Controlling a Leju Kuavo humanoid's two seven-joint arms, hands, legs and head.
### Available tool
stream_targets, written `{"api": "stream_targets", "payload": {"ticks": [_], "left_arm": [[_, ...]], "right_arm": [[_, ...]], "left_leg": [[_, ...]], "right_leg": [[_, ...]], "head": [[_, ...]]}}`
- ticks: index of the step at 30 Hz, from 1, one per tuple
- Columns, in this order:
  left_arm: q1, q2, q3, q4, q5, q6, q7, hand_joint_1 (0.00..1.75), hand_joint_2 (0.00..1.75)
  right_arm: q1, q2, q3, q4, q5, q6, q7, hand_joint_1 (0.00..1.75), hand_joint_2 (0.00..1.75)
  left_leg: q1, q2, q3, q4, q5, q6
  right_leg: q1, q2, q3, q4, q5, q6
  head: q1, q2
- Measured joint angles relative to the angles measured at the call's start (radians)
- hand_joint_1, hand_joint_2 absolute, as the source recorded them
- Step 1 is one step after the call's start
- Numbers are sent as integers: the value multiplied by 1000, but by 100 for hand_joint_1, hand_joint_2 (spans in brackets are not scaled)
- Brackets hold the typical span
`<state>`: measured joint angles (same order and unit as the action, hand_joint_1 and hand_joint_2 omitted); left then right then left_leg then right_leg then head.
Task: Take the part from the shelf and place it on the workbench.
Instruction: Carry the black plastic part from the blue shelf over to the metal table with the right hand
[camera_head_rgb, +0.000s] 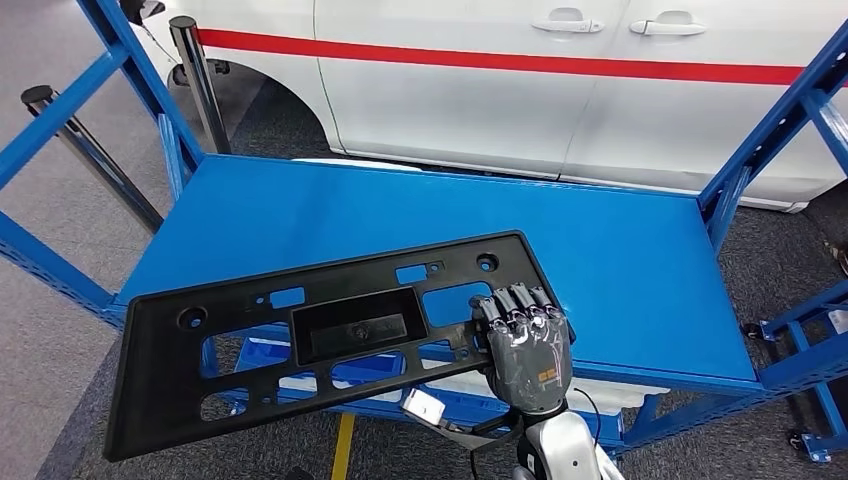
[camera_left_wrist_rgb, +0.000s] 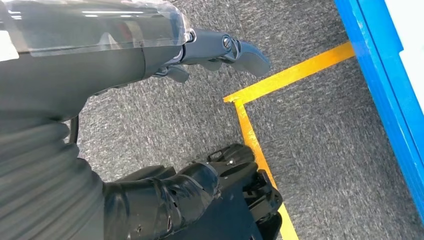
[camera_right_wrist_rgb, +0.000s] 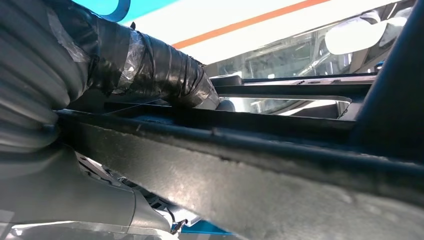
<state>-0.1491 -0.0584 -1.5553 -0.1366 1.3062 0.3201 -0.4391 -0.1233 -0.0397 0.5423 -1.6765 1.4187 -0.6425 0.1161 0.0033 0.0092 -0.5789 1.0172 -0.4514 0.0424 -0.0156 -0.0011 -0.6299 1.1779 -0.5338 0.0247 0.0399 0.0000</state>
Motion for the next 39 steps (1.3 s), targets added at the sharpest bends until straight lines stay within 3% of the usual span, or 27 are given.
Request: {"api": "stream_targets", "payload": {"ticks": [2, 6, 8, 10, 12, 13, 14, 16, 18, 21, 22, 24, 26, 27, 28, 30, 32, 33, 36, 37, 39], "left_arm": [[-1, -1, 0, 0, -1, 0, 0, 0, 175], [-1, -1, 0, 0, -3, 0, 1, 0, 175], [-1, 0, 0, 0, -4, 1, 3, 0, 175], [-2, -1, 0, 0, -7, 3, 5, 0, 175], [-2, -1, 0, 0, -10, 6, 7, 0, 175], [-2, -1, 0, 0, -11, 7, 8, 0, 175], [-3, -1, 0, 0, -12, 8, 8, 0, 175], [-6, 0, 0, 0, -13, 9, 9, 0, 175], [-11, 0, 0, 0, -14, 10, 9, 0, 175], [-12, 0, 0, 0, -14, 11, 10, 0, 175], [-12, 0, 0, 0, -14, 11, 10, 0, 175], [-15, -1, 0, 0, -14, 11, 11, 0, 175], [-16, -1, 0, 0, -15, 10, 11, 0, 175], [-15, -2, 0, 0, -16, 9, 11, 0, 175], [-15, -2, 0, 0, -17, 9, 11, 0, 175], [-15, -3, 0, 0, -20, 9, 12, 0, 175], [-16, -4, 0, 0, -20, 9, 12, 0, 175], [-16, -5, 0, 0, -21, 9, 12, 0, 175], [-16, -5, 0, 0, -22, 10, 12, 0, 175], [-15, -5, 0, 0, -22, 10, 12, 0, 175], [-15, -5, 0, 0, -23, 11, 12, 0, 175]], "right_arm": [[-1, 0, 0, 0, 0, 0, 0, 175, 175], [-2, 1, -3, 0, 0, 0, 0, 175, 175], [-5, 4, -4, 0, 1, 0, 0, 175, 175], [-7, 7, -4, 0, 1, 0, 0, 175, 175], [-8, 8, -4, 0, 1, 0, 0, 175, 175], [-9, 8, -4, 0, 1, 0, 0, 175, 175], [-10, 8, -4, 0, 1, 0, 0, 175, 175], [-13, 9, -4, 0, 1, 0, 0, 175, 175], [-16, 11, -4, 0, 1, 0, 0, 175, 175], [-18, 13, -4, 0, 1, 0, -1, 175, 175], [-19, 13, -4, 0, 0, 1, -2, 175, 175], [-21, 13, -4, 0, -4, 2, -4, 175, 175], [-23, 13, -4, 1, -7, 3, -6, 175, 175], [-24, 13, -4, 1, -7, 3, -8, 175, 175], [-24, 13, -4, 2, -8, 3, -9, 175, 175], [-26, 13, -4, 2, -9, 3, -12, 175, 175], [-31, 13, -4, 2, -9, 3, -12, 175, 175], [-33, 13, -4, 2, -9, 3, -12, 175, 175], [-36, 13, -4, 2, -13, 4, -13, 175, 175], [-37, 13, -4, 1, -14, 5, -14, 175, 175], [-39, 13, -4, 1, -16, 6, -16, 175, 175]], "left_leg": [[-4, -1, -11, 15, -2, -8], [-4, -3, -23, 23, 4, -32], [-1, -4, -42, 70, -38, -43], [3, -5, -85, 185, -116, -55], [6, -5, -110, 277, -159, -59], [6, -5, -99, 274, -153, -58], [6, -5, -67, 230, -132, -54], [1, -5, 22, 87, -85, -38], [-7, -4, 67, 1, -64, -24], [-10, -2, 64, -18, -44, -12], [-7, -1, 62, -26, -32, -7], [-1, 2, 51, -39, -8, 3], [-2, 3, 26, -35, 7, 6], [-2, 4, 13, -30, 12, 5], [-1, 4, 1, -24, 17, 3], [2, 4, -21, -8, 22, -2], [2, 3, -39, 9, 25, -11], [1, 2, -44, 16, 27, -16], [1, 0, -54, 24, 36, -33], [2, 0, -60, 32, 27, -39], [6, -2, -84, 96, -35, -49]], "right_leg": [[2, 0, 53, -101, 29, -10], [6, 1, 50, -122, 46, -38], [2, -1, 44, -128, 58, -52], [2, -2, 31, -127, 68, -59], [4, -3, 16, -125, 78, -60], [5, -3, 9, -125, 83, -59], [7, -3, 3, -124, 88, -58], [10, -2, -4, -124, 98, -55], [9, -2, -7, -126, 108, -45], [5, -5, -9, -133, 121, -25], [5, -4, -13, -126, 110, -19], [4, -2, -38, -60, 42, -12], [2, 0, -75, 60, -42, -6], [1, 0, -82, 105, -61, -2], [-1, 0, -72, 115, -59, 1], [-6, -1, 2, 29, -17, 6], [-5, 0, 75, -82, 7, 1], [-3, 1, 89, -110, 10, -5], [0, 4, 79, -121, 19, -29], [-1, 4, 74, -122, 26, -38], [-4, 2, 58, -125, 42, -52]], "head": [[0, 0], [0, 0], [-1, 0], [-2, 0], [-2, 0], [-2, 0], [-2, 0], [-2, 0], [-1, 0], [-1, 0], [-1, 0], [-1, 0], [-1, 0], [-1, 0], [-1, 0], [-1, 0], [-1, 0], [-1, 0], [-1, 0], [-1, 0], [-2, 0]]}}
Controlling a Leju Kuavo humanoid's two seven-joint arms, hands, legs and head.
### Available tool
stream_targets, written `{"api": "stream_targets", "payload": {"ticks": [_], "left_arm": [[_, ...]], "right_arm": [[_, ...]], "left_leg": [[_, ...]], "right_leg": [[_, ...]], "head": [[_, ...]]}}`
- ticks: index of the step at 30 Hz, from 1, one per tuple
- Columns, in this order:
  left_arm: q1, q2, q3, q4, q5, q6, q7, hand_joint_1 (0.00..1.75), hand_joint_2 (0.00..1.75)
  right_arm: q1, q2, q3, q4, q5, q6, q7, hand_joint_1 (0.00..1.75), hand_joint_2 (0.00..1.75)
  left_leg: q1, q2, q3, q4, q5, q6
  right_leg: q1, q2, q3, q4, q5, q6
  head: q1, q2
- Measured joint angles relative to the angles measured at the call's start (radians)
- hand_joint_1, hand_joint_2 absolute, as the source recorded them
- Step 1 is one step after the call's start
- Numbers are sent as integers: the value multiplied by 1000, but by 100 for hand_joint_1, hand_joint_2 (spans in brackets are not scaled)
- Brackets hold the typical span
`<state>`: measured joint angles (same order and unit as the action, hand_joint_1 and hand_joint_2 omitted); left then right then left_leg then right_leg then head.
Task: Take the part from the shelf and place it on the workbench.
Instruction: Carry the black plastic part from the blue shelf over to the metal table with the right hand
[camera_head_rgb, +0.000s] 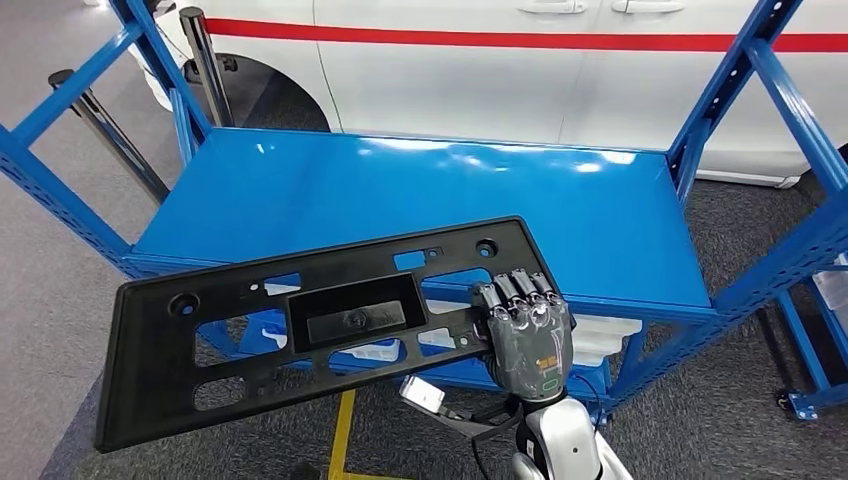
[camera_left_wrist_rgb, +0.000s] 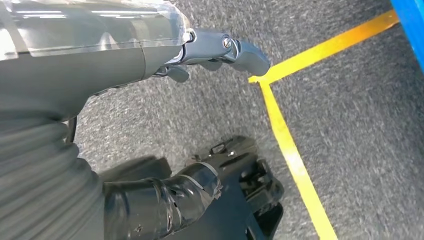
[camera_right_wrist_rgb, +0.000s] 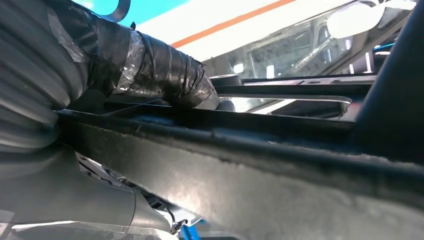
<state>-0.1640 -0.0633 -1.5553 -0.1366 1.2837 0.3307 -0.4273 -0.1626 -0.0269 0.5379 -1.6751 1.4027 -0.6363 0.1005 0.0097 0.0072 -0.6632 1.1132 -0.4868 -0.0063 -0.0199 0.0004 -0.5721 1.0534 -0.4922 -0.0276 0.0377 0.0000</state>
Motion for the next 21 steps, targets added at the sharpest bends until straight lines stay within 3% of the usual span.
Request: {"api": "stream_targets", "payload": {"ticks": [2, 3, 4, 5, 8, 9, 10, 12, 14, 16, 18, 19, 20, 21], "left_arm": [[0, 0, 0, 0, 0, 0, 0, 0, 175], [0, 0, 0, 0, 0, 0, 0, 0, 175], [0, 0, 0, 0, 0, 0, 0, 0, 175], [0, 0, 0, 0, 0, 0, 0, 0, 175], [-2, 0, 0, 0, 0, 1, 0, 0, 175], [-3, 1, 0, 0, 0, 1, 0, 0, 175], [-4, 1, 0, 0, 0, 1, 0, 0, 175], [-3, 1, 0, 0, 0, 1, 1, 0, 175], [-3, 1, 0, 0, 0, 1, 1, 0, 175], [-4, 0, 0, 0, 0, 1, 0, 0, 175], [-3, 0, 0, 0, 0, 1, 1, 0, 175], [-2, -1, 0, 0, 0, 1, 1, 0, 175], [-1, -1, 0, 0, 0, 1, 1, 0, 175], [-1, -1, 0, 0, 1, 1, 1, 0, 175]], "right_arm": [[-1, 0, 0, 0, -2, 2, -1, 175, 175], [-2, 0, 0, 0, -4, 3, -1, 175, 175], [-2, 0, 0, 1, -6, 4, -2, 175, 175], [-2, 0, 0, 1, -7, 4, -2, 175, 175], [-3, 0, 0, 2, -10, 5, -2, 175, 175], [-4, 0, 0, 2, -11, 5, -2, 175, 175], [-6, 1, 0, 2, -11, 5, -2, 175, 175], [-7, 1, 0, 2, -13, 5, -2, 175, 175], [-8, 1, 0, 2, -16, 5, -2, 175, 175], [-8, 0, 0, 2, -17, 5, -3, 175, 175], [-8, 0, 0, 2, -18, 5, -3, 175, 175], [-7, -1, 0, 2, -18, 5, -3, 175, 175], [-7, -1, 0, 3, -18, 4, -3, 175, 175], [-7, -1, 0, 3, -18, 4, -3, 175, 175]], "left_leg": [[2, -1, -35, 120, -86, -10], [3, -1, -45, 170, -110, -13], [3, -1, -41, 192, -115, -13], [3, -1, -18, 177, -100, -11], [-3, -4, 122, -24, -41, 8], [-7, -5, 154, -77, -34, 15], [-11, -6, 166, -103, -34, 19], [-12, -6, 162, -115, -21, 26], [-8, -1, 156, -131, 1, 37], [-6, 3, 141, -137, 21, 48], [-8, 4, 116, -131, 35, 52], [-8, 4, 103, -125, 41, 51], [-8, 5, 90, -119, 45, 49], [-7, 5, 78, -111, 48, 47]], "right_leg": [[1, -1, -20, 1, 15, -5], [2, -1, -31, 1, 23, -4], [3, -1, -41, 1, 31, -4], [5, -2, -50, 2, 37, -3], [8, -1, -66, 1, 56, 3], [7, -1, -68, 0, 62, 8], [6, -1, -69, -2, 68, 14], [5, -1, -69, -9, 81, 28], [5, -1, -77, 4, 61, 38], [5, -1, -106, 87, -19, 43], [5, 0, -139, 207, -92, 47], [5, -1, -141, 241, -100, 49], [4, -1, -127, 242, -88, 50], [3, -1, -93, 205, -65, 51]], "head": [[-1, 0], [-1, 0], [-1, 0], [-1, 0], [-1, 0], [-1, 0], [-1, 0], [-2, 0], [-1, 0], [0, 0], [-1, 0], [-1, 0], [-1, 0], [-1, 0]]}}
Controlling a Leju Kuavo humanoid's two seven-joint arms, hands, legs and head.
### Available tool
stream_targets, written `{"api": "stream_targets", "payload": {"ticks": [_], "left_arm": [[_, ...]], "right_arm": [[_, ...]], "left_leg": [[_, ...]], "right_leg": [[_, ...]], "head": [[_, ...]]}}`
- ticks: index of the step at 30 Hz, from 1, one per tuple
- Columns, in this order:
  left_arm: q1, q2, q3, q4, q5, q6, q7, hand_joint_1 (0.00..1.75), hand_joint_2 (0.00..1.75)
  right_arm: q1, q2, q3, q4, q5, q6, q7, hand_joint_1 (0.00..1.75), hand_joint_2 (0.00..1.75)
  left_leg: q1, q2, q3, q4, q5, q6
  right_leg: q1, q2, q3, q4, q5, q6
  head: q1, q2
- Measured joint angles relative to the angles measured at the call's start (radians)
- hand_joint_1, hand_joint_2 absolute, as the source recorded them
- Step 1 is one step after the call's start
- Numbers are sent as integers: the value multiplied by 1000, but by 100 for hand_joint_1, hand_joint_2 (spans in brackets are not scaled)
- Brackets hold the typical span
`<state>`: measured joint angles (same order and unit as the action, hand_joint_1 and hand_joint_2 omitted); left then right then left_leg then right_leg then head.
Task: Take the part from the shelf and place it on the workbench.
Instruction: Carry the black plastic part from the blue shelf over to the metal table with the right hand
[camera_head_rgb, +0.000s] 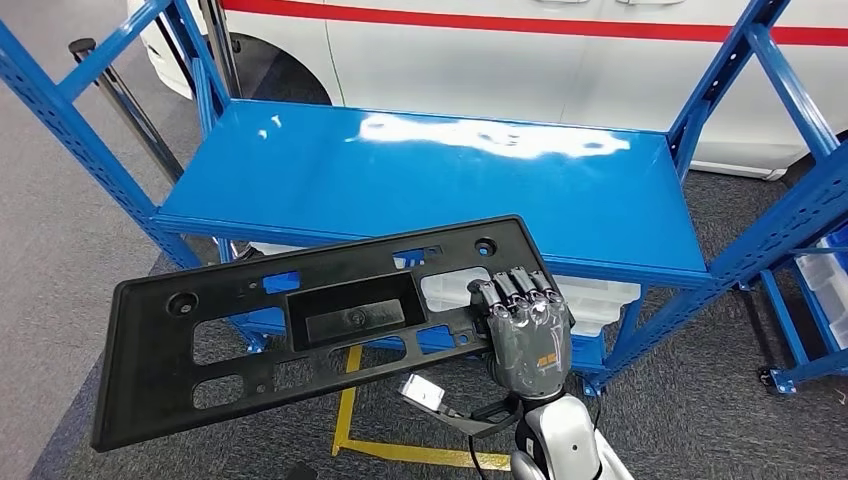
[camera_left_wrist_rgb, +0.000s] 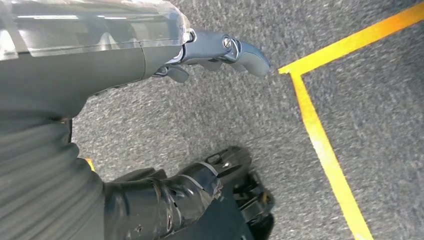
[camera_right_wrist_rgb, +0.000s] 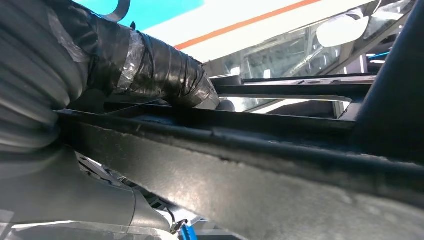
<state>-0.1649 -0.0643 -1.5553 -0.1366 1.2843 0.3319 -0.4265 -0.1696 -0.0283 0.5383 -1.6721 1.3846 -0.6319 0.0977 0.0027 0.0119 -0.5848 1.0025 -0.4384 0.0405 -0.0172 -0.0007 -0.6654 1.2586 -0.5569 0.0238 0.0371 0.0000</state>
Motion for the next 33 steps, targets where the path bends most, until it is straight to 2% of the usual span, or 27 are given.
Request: {"api": "stream_targets", "payload": {"ticks": [2, 3, 4, 7, 8, 9, 10, 12, 13, 14, 15, 16, 18, 19, 20, 22, 23, 24, 25, 27, 28, 29, 30, 33], "left_arm": [[0, 0, 0, 0, 0, 0, 0, 0, 175], [0, 0, 0, 0, 0, 0, 0, 0, 175], [0, 0, 0, 0, 1, 0, 0, 0, 175], [1, 0, 0, 0, 1, 0, 0, 0, 175], [2, 0, 0, 0, 0, 0, 0, 0, 175], [2, 0, 0, 0, 0, 0, 0, 0, 175], [2, 1, 0, 0, 0, 0, 0, 0, 175], [3, 1, 0, 0, 0, 1, 0, 0, 175], [3, 1, 0, 0, 0, 1, 0, 0, 175], [3, 1, 0, 0, 0, 1, 0, 0, 175], [3, 1, 0, 0, 0, 2, 0, 0, 175], [3, 1, 0, 0, 0, 2, 0, 0, 175], [1, 3, 0, 0, 1, 3, 0, 0, 175], [0, 4, 0, 0, 1, 3, 0, 0, 175], [0, 5, 0, 0, 1, 4, 0, 0, 175], [2, 6, 0, 0, 2, 5, -1, 0, 175], [2, 6, 0, 0, 2, 6, -1, 0, 175], [2, 6, 0, 0, 2, 6, -1, 0, 175], [1, 6, 0, 0, 2, 6, -2, 0, 175], [1, 6, 0, 0, 3, 4, -4, 0, 175], [3, 6, 0, 0, 3, 1, -6, 0, 175], [5, 6, 0, 0, 4, -2, -8, 0, 175], [6, 6, 0, 0, 5, -7, -10, 0, 175], [6, 6, 0, 0, 8, -12, -13, 0, 175]], "right_arm": [[-1, 0, 0, 0, -1, -1, 0, 175, 175], [-1, 0, 0, 0, -2, -1, 0, 175, 175], [-2, 0, 0, 0, -3, -1, 0, 175, 175], [-3, -1, 0, 0, -6, -1, 0, 175, 175], [-3, -1, 0, 0, -7, -1, 0, 175, 175], [-4, 0, 0, 0, -8, -1, 0, 175, 175], [-4, 0, 0, 0, -9, -1, 0, 175, 175], [-4, -1, 0, 1, -12, -1, 0, 175, 175], [-4, -1, 0, 2, -13, -1, 0, 175, 175], [-4, -1, 0, 3, -14, -1, 0, 175, 175], [-4, -1, 0, 4, -16, -1, 0, 175, 175], [-4, -1, 0, 4, -18, -1, 0, 175, 175], [-4, -1, -1, 5, -22, -2, -1, 175, 175], [-4, -1, -1, 5, -24, -2, -2, 175, 175], [-4, -1, -2, 5, -27, -2, -2, 175, 175], [-4, -1, -4, 5, -32, -2, -2, 175, 175], [-3, -1, -5, 5, -35, -2, -3, 175, 175], [-3, -1, -6, 5, -38, -2, -4, 175, 175], [-3, -1, -8, 5, -41, -2, -5, 175, 175], [0, -2, -10, 5, -47, -2, -6, 175, 175], [3, -3, -11, 6, -51, -2, -7, 175, 175], [6, -4, -13, 6, -56, -3, -8, 175, 175], [8, -5, -14, 7, -59, -3, -9, 175, 175], [10, -6, -17, 8, -64, -3, -13, 175, 175]], "left_leg": [[0, 0, -21, 20, 3, -6], [-2, -1, -29, 28, 5, -11], [-3, -1, -34, 34, 8, -16], [-2, -3, -43, 39, 16, -34], [0, -4, -49, 50, 3, -41], [2, -5, -61, 79, -26, -47], [5, -6, -77, 125, -66, -53], [8, -6, -107, 236, -144, -62], [10, -6, -110, 271, -160, -64], [10, -6, -99, 277, -155, -65], [10, -6, -70, 248, -134, -63], [9, -6, -27, 192, -106, -59], [5, -8, 57, 62, -78, -46], [1, -8, 79, 21, -75, -40], [-3, -9, 87, 1, -77, -36], [-4, -8, 84, -13, -60, -26], [-2, -6, 83, -22, -50, -20], [1, -4, 80, -31, -38, -13], [4, -2, 75, -37, -28, -7], [2, 0, 55, -34, -16, -2], [1, 0, 45, -31, -12, -3], [1, 1, 36, -26, -8, -4], [2, 1, 26, -19, -6, -5], [2, 0, 2, 11, -6, -14]], "right_leg": [[-1, 0, 86, -125, 29, -3], [0, 0, 113, -171, 33, -7], [2, 1, 125, -195, 30, -13], [4, 2, 115, -201, 44, -37], [3, 1, 110, -204, 51, -46], [1, 0, 104, -207, 60, -53], [1, -1, 95, -208, 68, -58], [2, -1, 74, -207, 83, -62], [3, -1, 64, -207, 91, -63], [3, -1, 53, -206, 98, -62], [3, -1, 43, -205, 105, -61], [4, 0, 35, -205, 112, -59], [4, 1, 25, -205, 125, -53], [4, 0, 22, -207, 131, -47], [2, 0, 21, -209, 138, -41], [2, -1, 21, -216, 151, -27], [2, 0, 17, -213, 146, -22], [3, 0, 8, -192, 125, -17], [3, 1, -9, -150, 91, -14], [2, 1, -55, -25, 12, -10], [2, 1, -68, 24, -9, -9], [2, 1, -68, 46, -15, -7], [1, 0, -46, 27, -3, -7], [0, 0, 70, -150, 49, -13]], "head": [[0, 0], [0, 0], [0, 0], [-1, 0], [-2, 0], [-2, 0], [-4, 0], [-5, 0], [-5, 0], [-5, 0], [-5, 0], [-5, 0], [-5, 0], [-5, 0], [-5, 0], [-5, 0], [-4, 0], [-4, 0], [-3, 0], [-3, 0], [-3, 0], [-3, 0], [-3, 0], [-3, 0]]}}
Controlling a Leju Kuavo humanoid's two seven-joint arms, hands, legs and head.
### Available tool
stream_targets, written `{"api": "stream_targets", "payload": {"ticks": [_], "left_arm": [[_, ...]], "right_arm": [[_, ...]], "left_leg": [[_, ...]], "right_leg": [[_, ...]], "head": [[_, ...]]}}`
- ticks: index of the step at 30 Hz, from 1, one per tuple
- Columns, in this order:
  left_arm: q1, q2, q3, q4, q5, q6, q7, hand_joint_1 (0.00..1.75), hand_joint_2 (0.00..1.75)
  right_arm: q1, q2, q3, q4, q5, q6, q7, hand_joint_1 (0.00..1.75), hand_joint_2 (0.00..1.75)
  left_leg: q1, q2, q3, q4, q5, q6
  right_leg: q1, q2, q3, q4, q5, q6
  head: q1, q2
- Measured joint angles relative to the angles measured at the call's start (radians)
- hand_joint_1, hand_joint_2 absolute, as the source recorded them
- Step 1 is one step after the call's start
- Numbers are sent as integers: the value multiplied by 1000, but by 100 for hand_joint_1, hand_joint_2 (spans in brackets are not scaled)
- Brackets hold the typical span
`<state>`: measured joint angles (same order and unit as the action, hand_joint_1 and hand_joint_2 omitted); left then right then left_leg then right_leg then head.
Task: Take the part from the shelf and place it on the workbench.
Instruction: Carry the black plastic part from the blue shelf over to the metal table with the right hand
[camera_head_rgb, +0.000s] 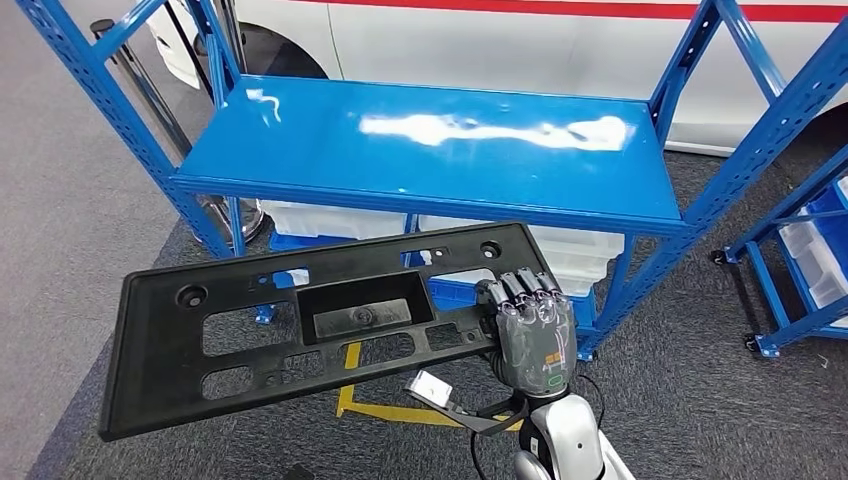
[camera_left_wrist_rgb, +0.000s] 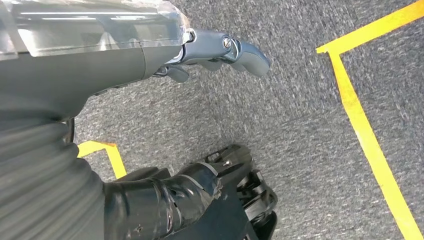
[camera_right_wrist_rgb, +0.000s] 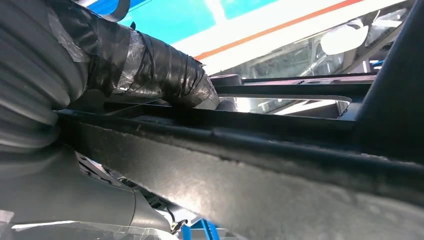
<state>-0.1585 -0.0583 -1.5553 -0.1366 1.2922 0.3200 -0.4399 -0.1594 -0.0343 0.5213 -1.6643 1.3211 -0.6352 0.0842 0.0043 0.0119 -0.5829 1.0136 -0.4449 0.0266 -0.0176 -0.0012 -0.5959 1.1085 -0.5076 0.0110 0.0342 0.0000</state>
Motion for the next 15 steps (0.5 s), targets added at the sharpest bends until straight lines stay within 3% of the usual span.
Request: {"api": "stream_targets", "payload": {"ticks": [2, 6, 8, 10, 11, 12, 13, 15], "left_arm": [[0, 0, 0, 0, 3, 4, -1, 0, 175], [1, 0, 0, 0, 3, 15, -1, 0, 175], [1, 0, 0, 0, 4, 16, -1, 0, 175], [2, 0, 0, 0, 4, 16, -1, 0, 175], [3, 0, 0, 0, 3, 16, -1, 0, 175], [4, 0, 0, 0, 3, 15, -1, 0, 175], [4, 0, 0, 0, 3, 15, 0, 0, 175], [3, 1, 0, 0, 2, 15, 0, 0, 175]], "right_arm": [[2, 0, 0, 0, -3, -1, -2, 175, 175], [5, 0, -2, 0, -10, -1, -3, 175, 175], [6, 0, -2, 0, -10, -1, -3, 175, 175], [7, 0, -2, 0, -12, -1, -3, 175, 175], [8, 0, -3, 1, -12, -1, -3, 175, 175], [10, 0, -3, 1, -14, -1, -3, 175, 175], [10, 0, -5, 2, -15, -1, -3, 175, 175], [10, 0, -7, 2, -16, -1, -4, 175, 175]], "left_leg": [[-3, -1, -10, 14, -1, -11], [-1, -2, -21, 32, -10, -32], [2, -3, -57, 115, -67, -43], [4, -3, -112, 249, -134, -49], [4, -3, -127, 288, -145, -49], [4, -4, -125, 294, -137, -46], [3, -5, -100, 254, -110, -40], [-2, -9, -22, 112, -51, -19]], "right_leg": [[3, 2, 23, -46, 2, -13], [3, 3, 14, -45, 17, -40], [1, 2, 7, -47, 24, -49], [4, 2, -1, -47, 28, -54], [6, 2, -4, -46, 30, -54], [8, 3, -5, -46, 31, -54], [10, 4, -5, -46, 32, -54], [14, 6, -2, -47, 34, -52]], "head": [[-1, 0], [-2, 0], [-2, 0], [-2, 0], [-2, 0], [-2, 0], [-2, 0], [-1, 0]]}}
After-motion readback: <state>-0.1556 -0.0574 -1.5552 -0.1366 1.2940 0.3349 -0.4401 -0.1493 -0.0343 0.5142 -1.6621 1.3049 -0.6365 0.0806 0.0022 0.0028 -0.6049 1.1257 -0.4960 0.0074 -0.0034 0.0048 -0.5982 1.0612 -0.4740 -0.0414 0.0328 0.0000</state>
